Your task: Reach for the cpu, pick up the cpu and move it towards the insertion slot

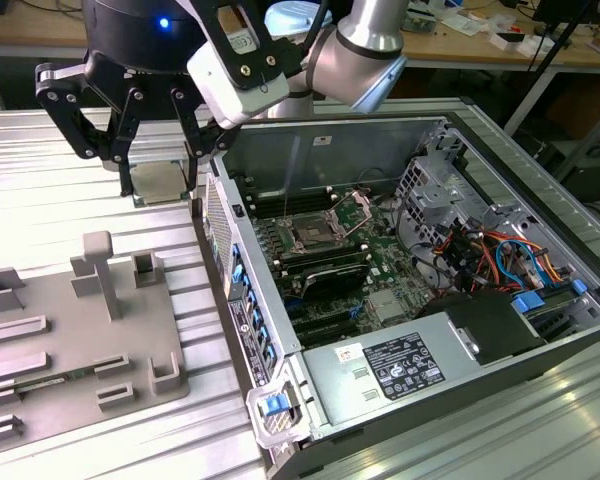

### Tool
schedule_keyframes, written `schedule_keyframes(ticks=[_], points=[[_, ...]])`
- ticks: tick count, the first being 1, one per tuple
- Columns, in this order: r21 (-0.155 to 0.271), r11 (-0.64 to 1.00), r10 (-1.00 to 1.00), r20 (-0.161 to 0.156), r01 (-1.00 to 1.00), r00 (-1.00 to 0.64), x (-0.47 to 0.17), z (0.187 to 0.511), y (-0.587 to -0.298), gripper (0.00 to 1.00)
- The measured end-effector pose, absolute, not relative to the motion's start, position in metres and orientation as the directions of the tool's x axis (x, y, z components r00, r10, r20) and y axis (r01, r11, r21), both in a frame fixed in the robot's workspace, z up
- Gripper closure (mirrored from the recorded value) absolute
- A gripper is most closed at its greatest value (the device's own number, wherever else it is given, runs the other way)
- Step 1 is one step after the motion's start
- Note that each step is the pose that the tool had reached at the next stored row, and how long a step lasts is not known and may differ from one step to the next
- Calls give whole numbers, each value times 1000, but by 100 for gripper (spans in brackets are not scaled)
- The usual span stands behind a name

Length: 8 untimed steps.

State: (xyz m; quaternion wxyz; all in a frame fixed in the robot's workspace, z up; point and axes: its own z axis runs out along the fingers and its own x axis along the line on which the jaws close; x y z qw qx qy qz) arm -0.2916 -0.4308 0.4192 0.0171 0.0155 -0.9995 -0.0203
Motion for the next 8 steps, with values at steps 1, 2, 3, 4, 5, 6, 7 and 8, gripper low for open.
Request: schedule_keyframes(ticks=[1,2,3,4,5,6,7,8], points=[[41,999,-32,34,-30,-999,-290,419,-431,45],[41,999,-32,34,-30,-999,-290,419,-431,45],[41,999,-32,34,-30,-999,-289,419,-431,45],[41,999,-32,34,-30,-999,-288,419,-431,45],[41,999,-32,34,-30,-999,-287,419,-431,45],[41,999,-32,34,-30,-999,-286,419,-431,45],[41,999,-32,34,-30,-999,-285,419,-431,45],[41,999,-32,34,-30,-999,-284,419,-431,45]])
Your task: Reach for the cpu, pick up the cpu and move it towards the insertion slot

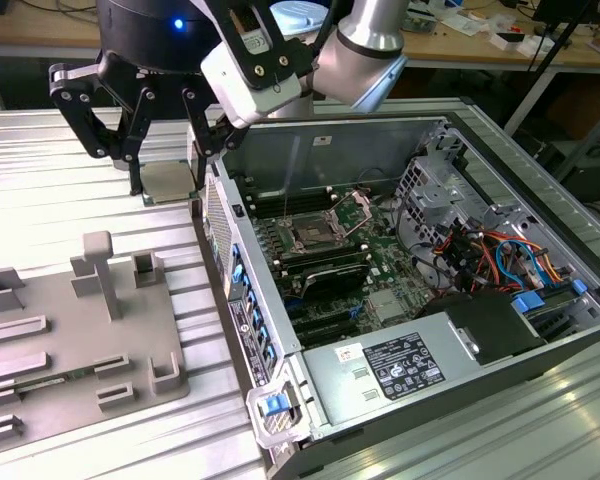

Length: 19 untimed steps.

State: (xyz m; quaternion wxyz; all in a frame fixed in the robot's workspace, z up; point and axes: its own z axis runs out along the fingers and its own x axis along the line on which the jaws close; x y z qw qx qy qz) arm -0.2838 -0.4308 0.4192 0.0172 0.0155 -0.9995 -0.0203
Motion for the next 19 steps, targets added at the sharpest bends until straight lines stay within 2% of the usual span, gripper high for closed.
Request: schedule_keyframes(ticks=[19], points=[[41,999,-32,34,-30,-999,-260,419,-431,45]])
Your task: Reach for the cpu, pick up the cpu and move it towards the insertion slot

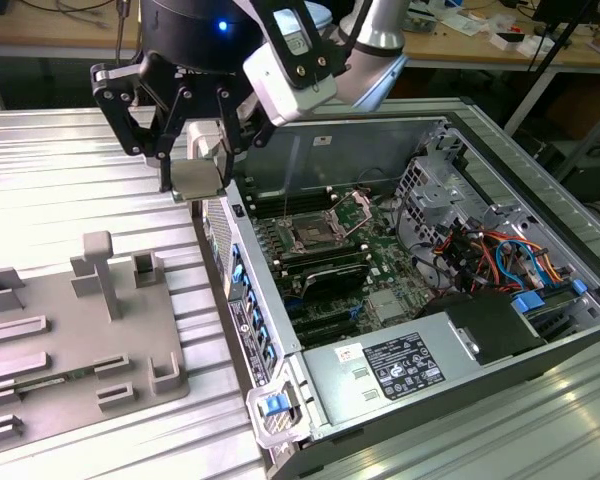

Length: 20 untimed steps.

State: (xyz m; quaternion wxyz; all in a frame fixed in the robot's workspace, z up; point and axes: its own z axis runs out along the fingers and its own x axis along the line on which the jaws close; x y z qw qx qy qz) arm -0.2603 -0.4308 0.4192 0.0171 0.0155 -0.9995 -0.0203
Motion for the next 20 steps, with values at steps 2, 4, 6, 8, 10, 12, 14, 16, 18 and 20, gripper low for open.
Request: schedule_keyframes(ticks=[2,4,6,8,10,12,14,16,18,20], points=[[41,999,-32,34,-30,-999,-258,419,-431,45],[41,999,-32,34,-30,-999,-257,419,-431,45],[41,999,-32,34,-30,-999,-254,419,-431,45],[41,999,-32,34,-30,-999,-251,419,-431,45],[41,999,-32,34,-30,-999,-249,419,-431,45],[41,999,-32,34,-30,-999,-247,419,-431,45],[41,999,-32,34,-30,-999,-244,419,-431,45],[41,999,-32,34,-30,-999,-242,419,-431,45],[41,999,-32,34,-30,-999,-240,419,-431,45],[41,999,-32,34,-30,-999,-238,419,-431,45]])
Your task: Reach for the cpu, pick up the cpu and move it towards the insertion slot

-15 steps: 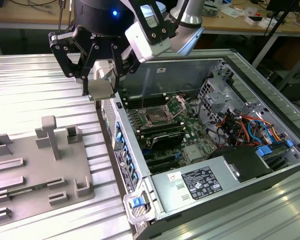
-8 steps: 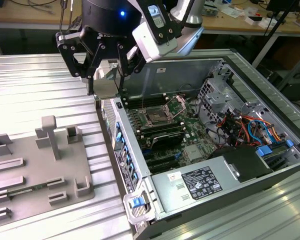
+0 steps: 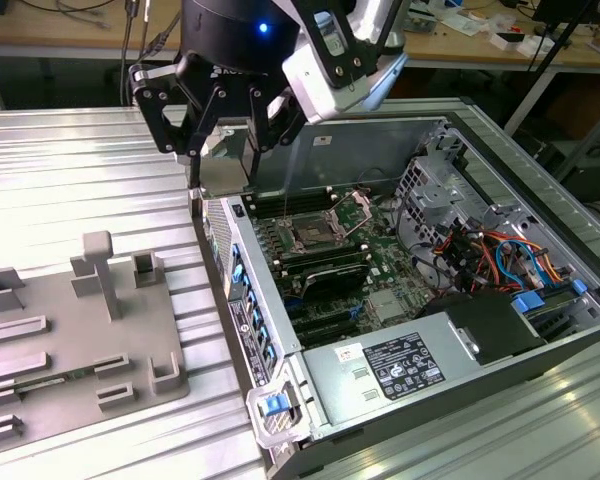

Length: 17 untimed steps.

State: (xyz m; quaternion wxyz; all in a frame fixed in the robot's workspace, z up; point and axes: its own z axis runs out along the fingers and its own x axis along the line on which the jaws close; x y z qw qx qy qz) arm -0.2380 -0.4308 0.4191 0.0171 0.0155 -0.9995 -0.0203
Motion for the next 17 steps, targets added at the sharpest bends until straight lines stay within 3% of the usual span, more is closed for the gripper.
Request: schedule_keyframes(ticks=[17], points=[[41,999,-32,34,-30,-999,-220,419,-431,45]])
